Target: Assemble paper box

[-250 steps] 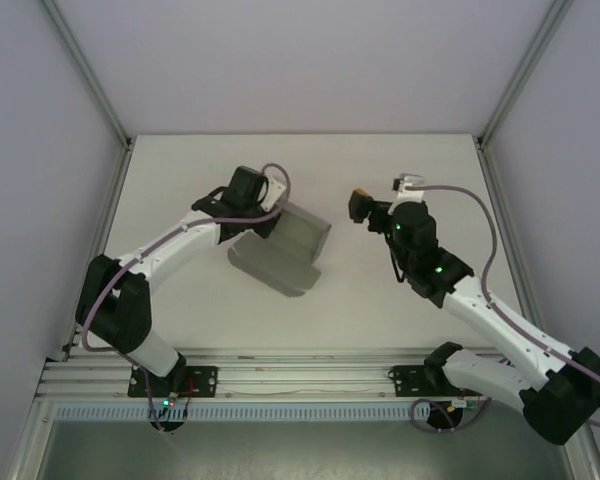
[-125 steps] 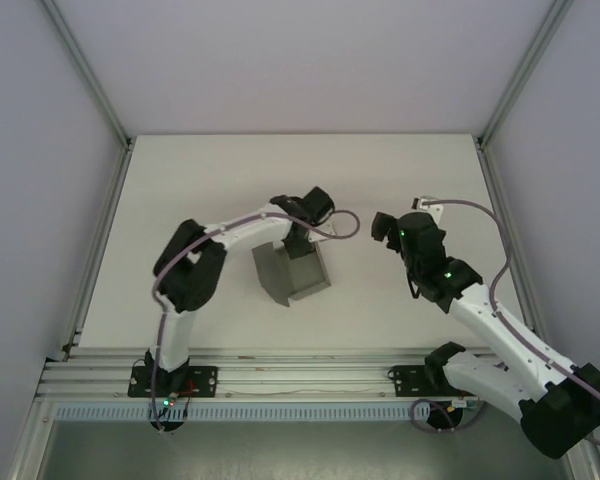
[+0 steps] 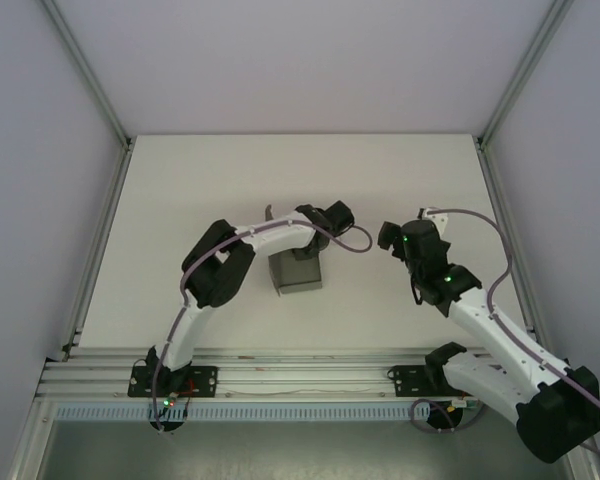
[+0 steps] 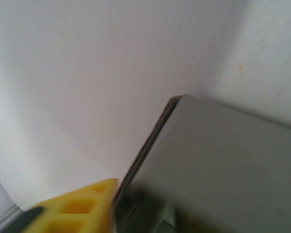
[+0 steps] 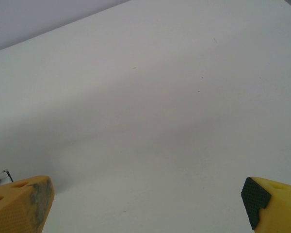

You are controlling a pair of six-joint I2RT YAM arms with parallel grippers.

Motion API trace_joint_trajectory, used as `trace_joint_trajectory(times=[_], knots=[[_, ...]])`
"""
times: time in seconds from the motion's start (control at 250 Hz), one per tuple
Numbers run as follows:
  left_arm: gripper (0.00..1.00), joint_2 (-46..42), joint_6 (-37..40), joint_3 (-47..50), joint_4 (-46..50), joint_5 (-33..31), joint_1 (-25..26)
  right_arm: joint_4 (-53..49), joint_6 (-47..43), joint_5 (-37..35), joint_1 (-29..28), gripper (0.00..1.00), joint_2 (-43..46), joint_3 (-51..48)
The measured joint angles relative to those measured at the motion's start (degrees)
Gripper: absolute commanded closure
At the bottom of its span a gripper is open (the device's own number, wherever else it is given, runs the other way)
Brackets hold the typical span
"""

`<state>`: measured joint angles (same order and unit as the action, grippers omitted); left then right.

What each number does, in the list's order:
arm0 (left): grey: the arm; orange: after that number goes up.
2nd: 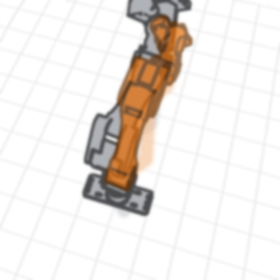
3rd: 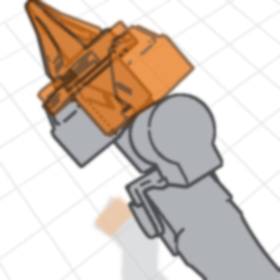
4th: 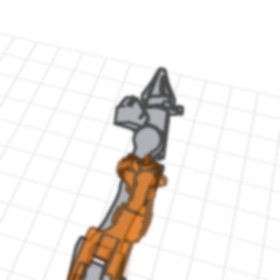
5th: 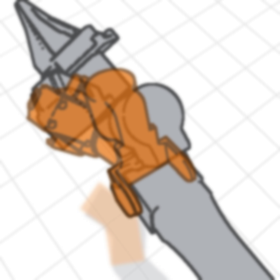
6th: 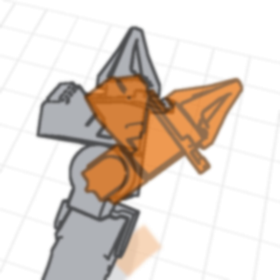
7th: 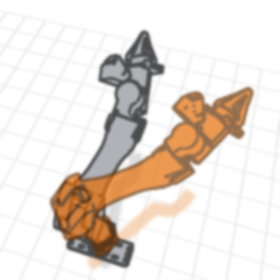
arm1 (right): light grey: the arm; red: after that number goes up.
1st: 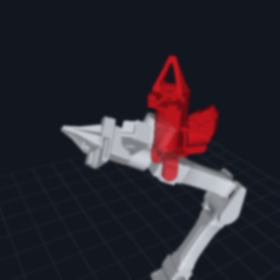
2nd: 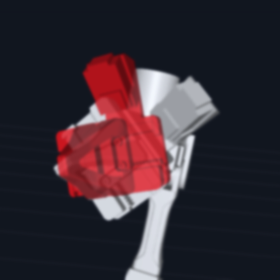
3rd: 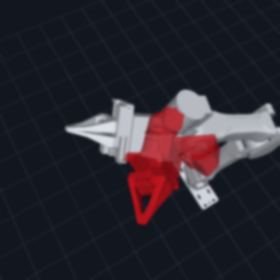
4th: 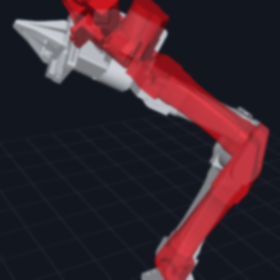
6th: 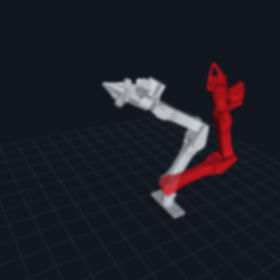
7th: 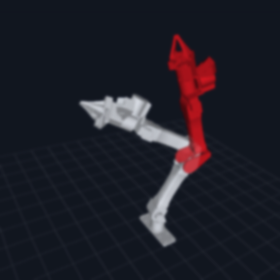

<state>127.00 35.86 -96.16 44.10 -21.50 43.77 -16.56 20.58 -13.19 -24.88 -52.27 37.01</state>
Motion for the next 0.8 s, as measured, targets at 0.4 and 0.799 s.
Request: trace_joint_trajectory(times=[0.4,0.799], knots=[[0.0,-13.6,2.0,1.2,-2.6,3.1,-0.1,-0.1,-0.2,4.1,0.2,0.0,1.0,0.0],[0.0,-39.7,-30.1,12.3,-20.3,15.9,-14.1,3.2,-21.9,25.3,0.2,0.0,-18.7,9.1]])
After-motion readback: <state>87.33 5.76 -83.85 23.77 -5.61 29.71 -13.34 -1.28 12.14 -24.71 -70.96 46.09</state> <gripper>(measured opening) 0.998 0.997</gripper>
